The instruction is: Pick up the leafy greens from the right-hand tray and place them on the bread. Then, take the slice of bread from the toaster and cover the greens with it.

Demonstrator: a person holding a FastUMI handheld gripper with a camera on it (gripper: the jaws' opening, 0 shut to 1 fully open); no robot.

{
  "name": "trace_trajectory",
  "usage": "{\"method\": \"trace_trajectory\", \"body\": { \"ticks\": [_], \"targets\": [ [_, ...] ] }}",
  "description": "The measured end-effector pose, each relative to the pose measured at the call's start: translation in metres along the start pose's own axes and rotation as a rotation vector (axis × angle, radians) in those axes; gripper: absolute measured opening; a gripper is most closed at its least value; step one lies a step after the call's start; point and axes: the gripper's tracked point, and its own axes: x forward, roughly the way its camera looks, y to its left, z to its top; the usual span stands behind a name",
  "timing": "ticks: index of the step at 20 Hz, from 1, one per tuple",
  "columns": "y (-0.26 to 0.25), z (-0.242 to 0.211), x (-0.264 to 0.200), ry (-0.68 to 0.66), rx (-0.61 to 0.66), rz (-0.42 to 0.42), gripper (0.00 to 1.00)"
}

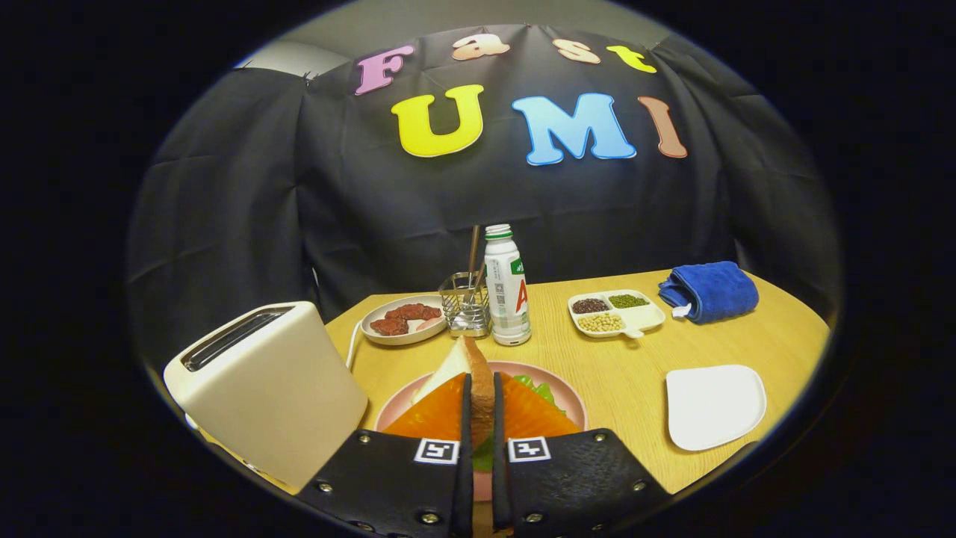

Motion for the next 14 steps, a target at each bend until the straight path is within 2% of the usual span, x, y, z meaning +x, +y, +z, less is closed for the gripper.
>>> {"method": "trace_trajectory", "body": {
  "ticks": [4, 6, 9, 11, 14],
  "targets": [
    [-0.016, -0.002, 0.003, 0.002, -0.037, -0.054, 0.17],
    [-0.019, 0.000, 0.001, -0.003, -0.036, -0.049, 0.23],
    [-0.040, 0.012, -0.004, -0.035, -0.053, -0.093, 0.31],
    [-0.047, 0.020, -0.012, -0.057, -0.041, -0.081, 0.46],
    [-0.066, 0.034, -0.031, -0.086, -0.037, -0.067, 0.46]
  ]
}}
